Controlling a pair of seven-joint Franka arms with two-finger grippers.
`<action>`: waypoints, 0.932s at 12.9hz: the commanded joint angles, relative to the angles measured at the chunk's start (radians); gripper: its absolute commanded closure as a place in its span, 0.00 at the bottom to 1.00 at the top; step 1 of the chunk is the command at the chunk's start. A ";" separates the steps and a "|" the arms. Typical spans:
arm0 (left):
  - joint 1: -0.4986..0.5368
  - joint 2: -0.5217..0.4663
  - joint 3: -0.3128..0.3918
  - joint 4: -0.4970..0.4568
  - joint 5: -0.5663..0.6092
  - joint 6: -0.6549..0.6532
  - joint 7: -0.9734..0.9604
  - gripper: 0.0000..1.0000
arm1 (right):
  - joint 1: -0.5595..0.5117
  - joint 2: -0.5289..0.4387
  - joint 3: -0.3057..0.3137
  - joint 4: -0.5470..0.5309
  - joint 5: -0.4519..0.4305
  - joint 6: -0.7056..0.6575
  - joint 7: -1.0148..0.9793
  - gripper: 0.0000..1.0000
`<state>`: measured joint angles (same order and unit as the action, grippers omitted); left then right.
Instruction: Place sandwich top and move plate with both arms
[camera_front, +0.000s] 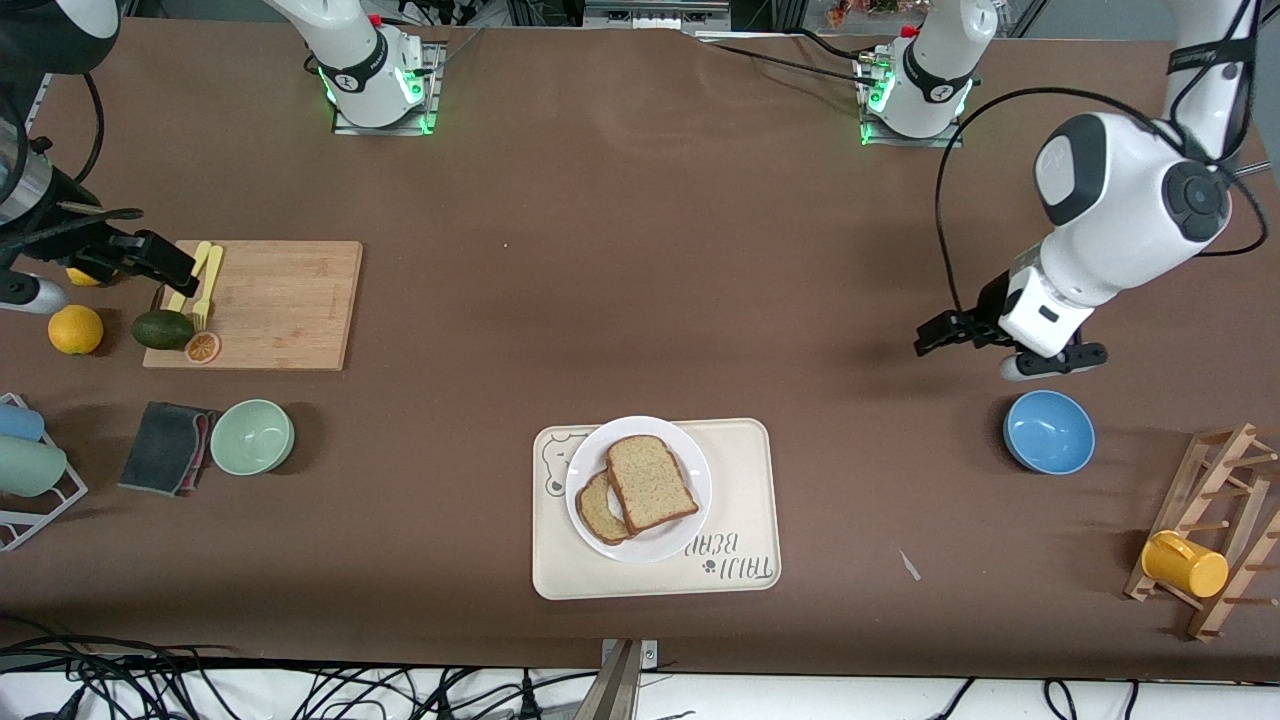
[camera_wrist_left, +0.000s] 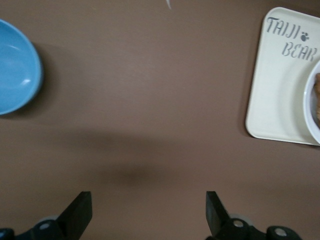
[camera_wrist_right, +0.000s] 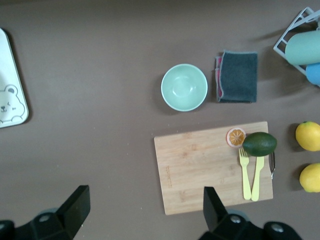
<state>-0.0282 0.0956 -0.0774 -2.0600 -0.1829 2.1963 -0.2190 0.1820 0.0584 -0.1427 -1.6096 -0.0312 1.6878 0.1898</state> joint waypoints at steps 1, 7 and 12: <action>0.004 -0.029 -0.004 0.018 0.116 -0.064 -0.043 0.00 | -0.112 0.011 0.126 0.022 0.020 -0.026 -0.010 0.00; 0.077 -0.100 -0.002 0.167 0.206 -0.282 -0.034 0.00 | -0.222 -0.002 0.184 0.027 0.083 -0.066 -0.015 0.00; 0.083 -0.099 0.008 0.339 0.206 -0.479 -0.042 0.00 | -0.227 -0.002 0.178 0.034 0.082 -0.105 -0.024 0.00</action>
<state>0.0548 -0.0131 -0.0685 -1.7899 -0.0105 1.7961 -0.2501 -0.0323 0.0600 0.0229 -1.5960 0.0310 1.6094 0.1820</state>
